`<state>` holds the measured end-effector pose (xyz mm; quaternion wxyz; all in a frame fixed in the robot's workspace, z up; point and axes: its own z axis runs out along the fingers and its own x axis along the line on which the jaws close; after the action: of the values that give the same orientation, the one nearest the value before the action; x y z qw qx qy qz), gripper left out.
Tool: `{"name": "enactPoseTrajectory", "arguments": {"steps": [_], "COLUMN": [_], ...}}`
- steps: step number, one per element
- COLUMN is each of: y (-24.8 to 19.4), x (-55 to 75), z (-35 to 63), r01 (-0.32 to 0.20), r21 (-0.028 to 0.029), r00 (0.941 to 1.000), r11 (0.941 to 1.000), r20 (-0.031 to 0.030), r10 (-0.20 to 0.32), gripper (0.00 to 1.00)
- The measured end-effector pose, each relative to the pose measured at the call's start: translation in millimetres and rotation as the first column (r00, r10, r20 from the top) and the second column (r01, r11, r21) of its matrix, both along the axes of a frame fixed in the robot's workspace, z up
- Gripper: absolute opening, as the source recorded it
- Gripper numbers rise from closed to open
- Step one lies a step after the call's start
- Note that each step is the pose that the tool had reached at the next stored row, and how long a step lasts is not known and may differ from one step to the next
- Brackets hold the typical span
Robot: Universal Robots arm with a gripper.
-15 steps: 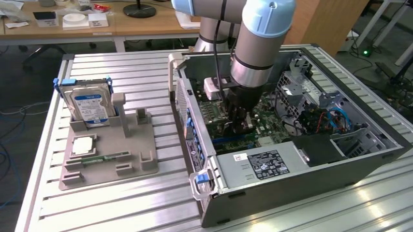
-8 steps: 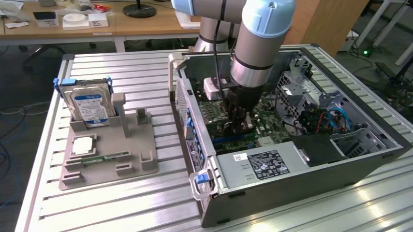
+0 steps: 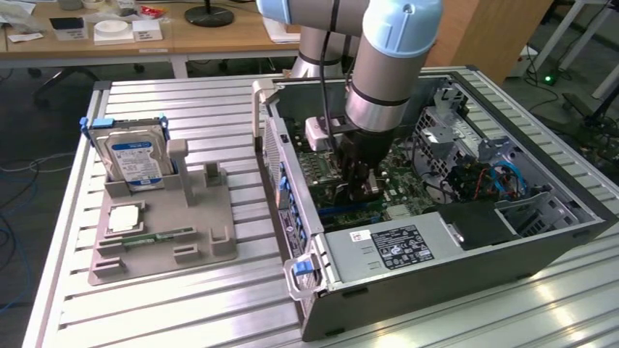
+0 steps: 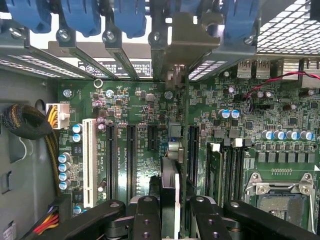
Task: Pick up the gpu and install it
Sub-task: 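Insert the gpu into the slot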
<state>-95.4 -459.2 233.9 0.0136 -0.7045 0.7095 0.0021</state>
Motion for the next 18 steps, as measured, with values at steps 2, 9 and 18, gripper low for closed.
{"name": "enactPoseTrajectory", "arguments": {"steps": [2, 9, 18], "y": [0.1, 0.0, 0.0], "x": [0.0, -3.2, -6.9], "z": [-0.9, -1.8, -1.0], "r01": [0.0, -0.001, 0.0], "r21": [0.001, 0.0027, 0.0031], "r00": [1.0, 1.0, 1.0], "r11": [1.0, 1.0, 1.0], "r20": [0.0001, 0.0011, 0.0012], "r10": [0.0, 0.001, 0.0], "gripper": [0.27, 0.27, 0.27]}}
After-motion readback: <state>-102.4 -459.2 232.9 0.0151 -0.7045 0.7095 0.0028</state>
